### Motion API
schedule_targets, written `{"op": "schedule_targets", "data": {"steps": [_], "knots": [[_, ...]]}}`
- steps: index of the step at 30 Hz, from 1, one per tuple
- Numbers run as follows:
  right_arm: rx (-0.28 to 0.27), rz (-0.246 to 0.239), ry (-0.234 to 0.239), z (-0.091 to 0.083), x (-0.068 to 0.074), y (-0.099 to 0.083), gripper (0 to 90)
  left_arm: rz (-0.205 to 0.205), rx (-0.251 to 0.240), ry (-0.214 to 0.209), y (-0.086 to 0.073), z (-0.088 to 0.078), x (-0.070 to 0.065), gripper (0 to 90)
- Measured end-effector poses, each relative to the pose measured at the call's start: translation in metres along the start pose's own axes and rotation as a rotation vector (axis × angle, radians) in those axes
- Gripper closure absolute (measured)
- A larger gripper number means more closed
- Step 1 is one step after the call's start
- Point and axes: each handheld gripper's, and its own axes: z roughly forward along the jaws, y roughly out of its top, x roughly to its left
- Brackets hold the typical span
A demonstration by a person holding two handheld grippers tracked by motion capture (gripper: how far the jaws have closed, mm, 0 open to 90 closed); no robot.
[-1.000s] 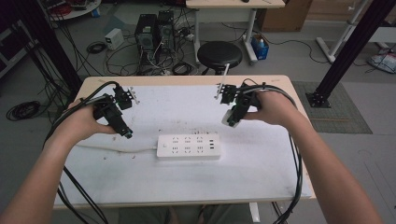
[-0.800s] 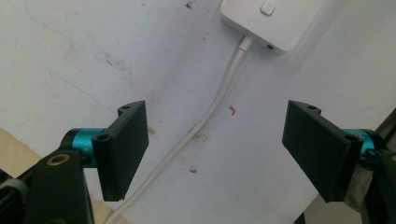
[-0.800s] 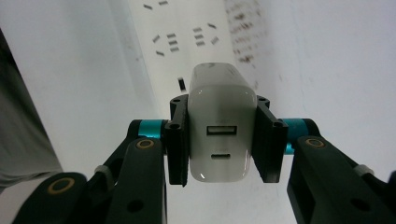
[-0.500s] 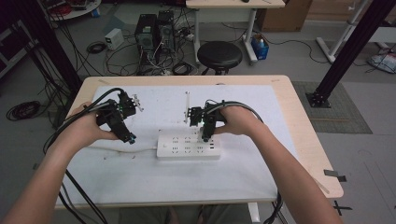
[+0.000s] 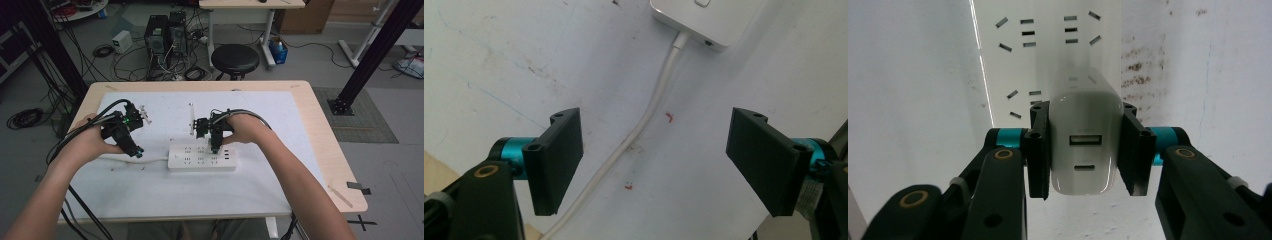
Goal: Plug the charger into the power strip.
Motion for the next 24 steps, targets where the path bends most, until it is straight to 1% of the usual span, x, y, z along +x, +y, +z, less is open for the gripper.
{"op": "schedule_targets", "data": {"steps": [1, 3, 4, 5, 6, 7, 8, 9, 10, 11, 12, 14, 15, 16, 17, 18, 19, 22, 23, 24], "knots": [[0.0, 0.0, 0.0, 0.0, 0.0, 0.0, 62.1, 0.0, 0.0, 0.0, 0.0, 0.0, 0.0, 22.8], [0.011, -0.039, -0.005, 0.001, 0.001, 0.003, 62.4, -0.002, -0.002, -0.002, 0.001, 0.001, -0.001, 22.8], [0.011, -0.039, -0.005, 0.001, 0.001, 0.003, 62.4, -0.002, -0.002, -0.002, 0.001, 0.001, -0.001, 22.8], [0.012, -0.053, -0.008, 0.001, 0.002, 0.005, 62.5, -0.008, -0.01, -0.003, 0.001, 0.001, -0.002, 22.8], [0.015, -0.064, -0.013, 0.002, 0.002, 0.006, 62.6, -0.001, -0.011, -0.006, 0.002, 0.002, -0.003, 22.8], [0.017, -0.061, -0.012, 0.002, 0.002, 0.007, 62.6, -0.007, -0.012, -0.006, 0.002, 0.002, -0.004, 22.8], [0.022, -0.072, -0.012, 0.002, 0.002, 0.008, 62.7, 0.018, 0.0, -0.007, 0.003, 0.002, -0.003, 22.8], [0.043, -0.098, -0.015, 0.01, 0.002, 0.009, 62.8, 0.011, -0.009, -0.012, 0.004, 0.004, -0.006, 22.8], [0.04, -0.094, -0.006, 0.01, 0.0, 0.009, 62.8, 0.028, 0.002, -0.014, 0.005, 0.004, -0.005, 22.8], [0.04, -0.094, -0.006, 0.01, 0.0, 0.009, 62.8, 0.028, 0.002, -0.014, 0.005, 0.004, -0.005, 22.8], [0.021, -0.095, 0.001, 0.01, -0.001, 0.006, 63.0, 0.028, 0.003, -0.018, 0.006, 0.005, -0.007, 22.8], [0.004, -0.096, 0.004, 0.01, -0.001, 0.003, 63.0, 0.034, 0.005, -0.024, 0.007, 0.006, -0.007, 22.8], [0.004, -0.096, 0.004, 0.01, -0.001, 0.003, 63.0, 0.034, 0.005, -0.024, 0.007, 0.006, -0.007, 22.8], [0.001, -0.093, 0.004, 0.01, -0.001, 0.002, 63.0, 0.022, -0.002, -0.029, 0.007, 0.008, -0.008, 22.8], [0.001, -0.093, 0.004, 0.01, -0.001, 0.002, 63.0, 0.022, -0.002, -0.029, 0.007, 0.008, -0.008, 22.8], [-0.006, -0.085, 0.011, 0.014, -0.003, 0.003, 62.8, 0.032, 0.018, -0.031, 0.009, 0.01, -0.007, 22.8], [-0.006, -0.085, 0.011, 0.014, -0.003, 0.003, 62.8, 0.023, 0.012, -0.035, 0.009, 0.012, -0.008, 22.8], [-0.007, -0.092, 0.008, 0.021, -0.002, 0.004, 62.8, 0.032, 0.017, -0.041, 0.01, 0.014, -0.008, 22.8], [-0.024, -0.082, 0.015, 0.021, -0.003, 0.001, 62.8, 0.032, 0.017, -0.041, 0.01, 0.014, -0.008, 22.8], [-0.024, -0.082, 0.015, 0.021, -0.003, 0.001, 62.8, 0.024, 0.01, -0.043, 0.011, 0.016, -0.009, 22.8]]}}
